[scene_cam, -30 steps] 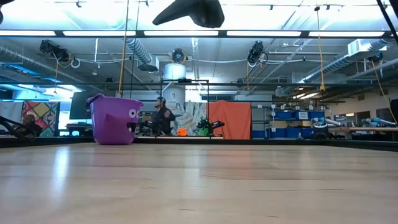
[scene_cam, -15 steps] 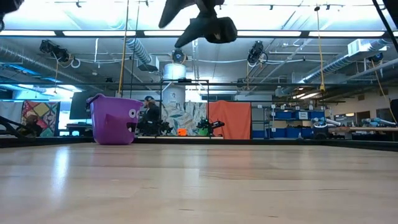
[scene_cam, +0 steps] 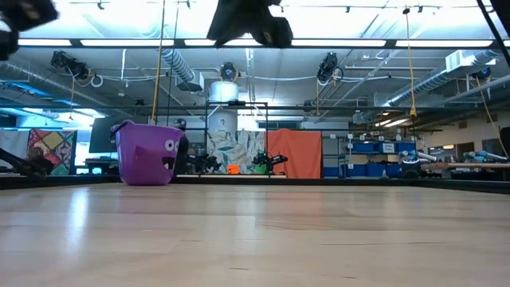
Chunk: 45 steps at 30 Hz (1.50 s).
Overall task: Sort candy by brand, put in halloween buckets
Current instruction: Return to Home Position
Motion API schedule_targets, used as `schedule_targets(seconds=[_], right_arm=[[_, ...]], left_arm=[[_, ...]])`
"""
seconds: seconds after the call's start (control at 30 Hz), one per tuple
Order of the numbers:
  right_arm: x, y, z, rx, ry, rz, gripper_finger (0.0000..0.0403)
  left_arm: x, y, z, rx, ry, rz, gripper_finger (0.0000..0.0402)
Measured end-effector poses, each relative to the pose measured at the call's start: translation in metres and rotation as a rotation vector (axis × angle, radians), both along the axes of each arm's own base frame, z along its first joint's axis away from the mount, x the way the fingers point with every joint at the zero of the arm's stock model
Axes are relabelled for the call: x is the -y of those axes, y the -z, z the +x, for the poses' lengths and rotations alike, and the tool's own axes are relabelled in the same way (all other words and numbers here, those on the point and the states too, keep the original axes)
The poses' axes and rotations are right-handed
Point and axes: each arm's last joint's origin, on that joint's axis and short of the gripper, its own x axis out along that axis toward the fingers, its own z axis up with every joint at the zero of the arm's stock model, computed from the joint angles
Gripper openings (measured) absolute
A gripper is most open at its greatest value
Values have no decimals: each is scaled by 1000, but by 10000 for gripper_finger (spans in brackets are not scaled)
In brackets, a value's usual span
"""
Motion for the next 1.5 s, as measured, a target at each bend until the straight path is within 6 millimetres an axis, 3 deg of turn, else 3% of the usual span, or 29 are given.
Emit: schedule_targets(seconds=[0.13,0.37,0.63,0.77,1.1,1.3,1.5], right_arm=[[2,-22,5,123,-71,-99,11],[20,-68,12,378,-349,-168,9],[55,-86,5,434,-407,-206,7],[70,-96,-9,420,-443,-222,7],[107,-143,-66,473,-462,-346,6],[119,-162,-103,475,-431,-368,6],[121,-158,-132,518,-391,-386,5]], left_arm=[[-19,-5,6,88,-102,127,183],[-32,-29,26,322,-107,264,166],[-52,-45,40,453,-146,335,157],[-65,-44,43,443,-169,338,156],[-89,-49,53,474,-261,326,156],[-91,-48,37,453,-308,344,156],[-91,-52,18,494,-357,330,156]])
